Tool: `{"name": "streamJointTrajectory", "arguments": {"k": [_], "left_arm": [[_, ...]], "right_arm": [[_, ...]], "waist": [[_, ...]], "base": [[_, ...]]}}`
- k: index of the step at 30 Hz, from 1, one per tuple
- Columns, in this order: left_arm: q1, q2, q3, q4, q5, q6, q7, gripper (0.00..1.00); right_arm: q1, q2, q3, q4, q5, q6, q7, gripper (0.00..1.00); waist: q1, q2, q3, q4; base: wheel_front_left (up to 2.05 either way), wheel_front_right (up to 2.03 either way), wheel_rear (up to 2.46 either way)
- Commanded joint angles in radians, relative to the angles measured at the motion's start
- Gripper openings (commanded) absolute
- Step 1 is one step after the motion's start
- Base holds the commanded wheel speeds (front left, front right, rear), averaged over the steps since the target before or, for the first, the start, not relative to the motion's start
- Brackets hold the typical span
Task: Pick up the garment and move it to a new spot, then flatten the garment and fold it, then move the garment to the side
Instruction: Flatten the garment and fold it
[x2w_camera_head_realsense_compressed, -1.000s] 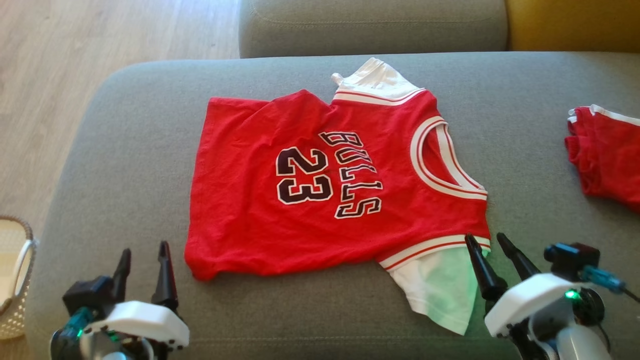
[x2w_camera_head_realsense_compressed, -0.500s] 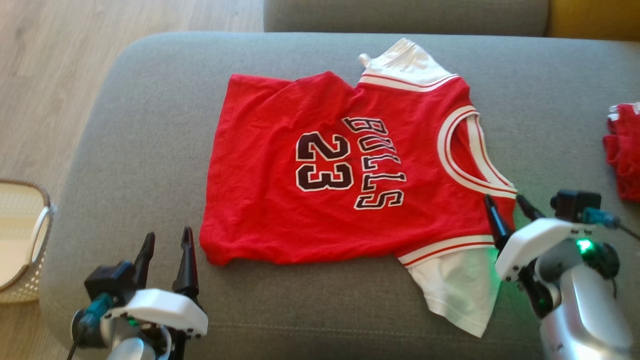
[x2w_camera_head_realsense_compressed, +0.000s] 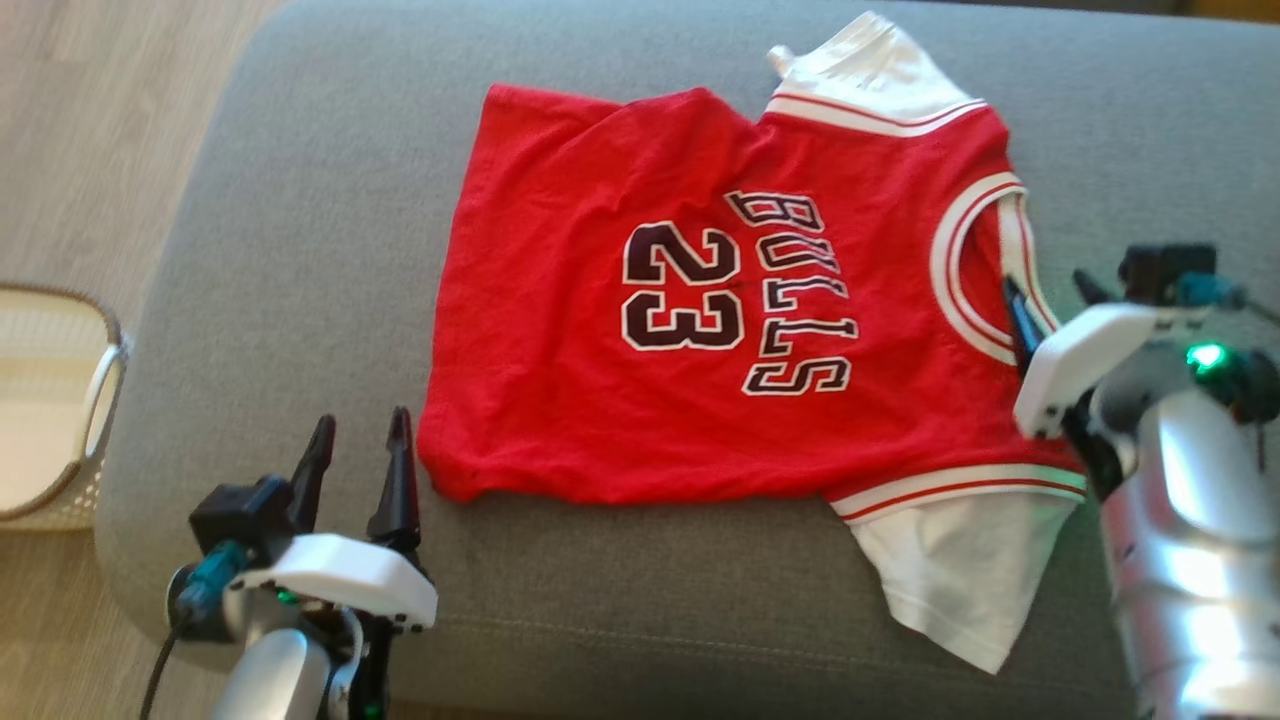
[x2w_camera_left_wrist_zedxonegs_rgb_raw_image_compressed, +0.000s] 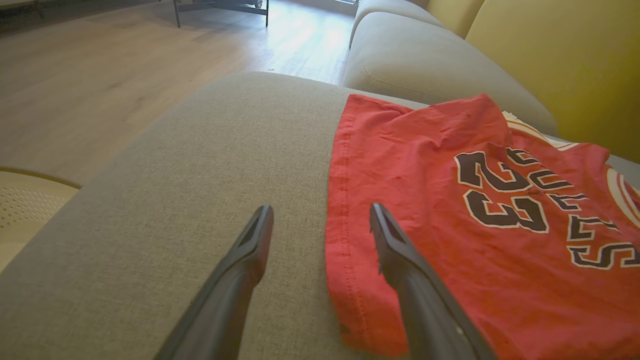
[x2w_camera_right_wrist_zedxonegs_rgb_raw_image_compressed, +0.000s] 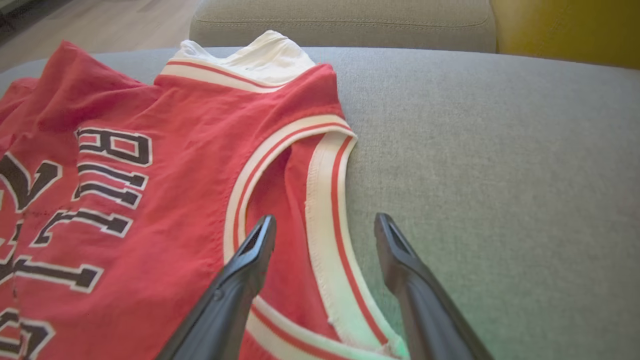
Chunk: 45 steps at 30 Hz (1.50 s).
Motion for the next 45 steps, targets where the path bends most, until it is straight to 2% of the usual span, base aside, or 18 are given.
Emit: {"name": "streamJointTrajectory", "arguments": {"k": [1,9,15,16,17,18,28,38,45], "left_arm": [[-0.053,0.002,0.03,-0.021,0.011,-0.008,-0.012,1.0],[-0.096,-0.03,0.035,-0.011,0.028,-0.027,-0.012,1.0],[-0.112,-0.044,0.049,-0.004,0.043,-0.041,-0.012,1.0],[-0.114,-0.046,0.052,-0.003,0.046,-0.043,-0.012,1.0],[-0.114,-0.046,0.052,-0.003,0.046,-0.043,-0.012,1.0],[-0.115,-0.048,0.056,-0.003,0.048,-0.044,-0.012,1.0],[-0.124,-0.064,0.076,0.009,0.074,-0.064,-0.012,1.0],[-0.144,-0.076,0.081,0.01,0.091,-0.08,-0.012,1.0],[-0.158,-0.087,0.086,0.014,0.099,-0.088,-0.012,1.0]], "right_arm": [[-0.068,-0.012,0.01,-0.006,-0.022,0.0,-0.011,1.0],[-0.217,-0.049,-0.077,0.136,-0.063,0.0,0.026,1.0],[-0.289,-0.07,-0.093,0.236,-0.079,0.0,0.048,1.0],[-0.299,-0.071,-0.09,0.25,-0.079,0.0,0.046,0.47],[-0.299,-0.071,-0.09,0.25,-0.079,0.0,0.046,0.47],[-0.307,-0.073,-0.086,0.26,-0.081,0.0,0.039,0.0],[-0.375,-0.132,-0.084,0.33,-0.096,0.0,-0.048,0.0],[-0.481,-0.251,-0.185,0.319,-0.155,0.0,-0.085,0.0],[-0.534,-0.291,-0.28,0.288,-0.252,0.0,-0.094,0.0]], "waist": [[-0.0002,0.0,0.021,0.018],[-0.0002,0.0,0.077,0.062],[-0.0002,0.0,0.102,0.078],[-0.0002,0.0,0.105,0.078],[-0.0002,0.0,0.105,0.078],[-0.0002,0.0,0.107,0.078],[-0.0002,0.0,0.12,0.057],[-0.0002,0.0,0.17,0.061],[-0.0002,0.0,0.198,0.064]], "base": [[0.0,0.0,0.0],[0.0,0.0,0.0],[0.0,0.0,0.0],[0.0,0.0,0.0],[0.0,0.0,0.0],[0.0,0.0,0.0],[0.0,0.0,0.0],[0.0,0.0,0.0],[0.0,0.0,0.0]]}}
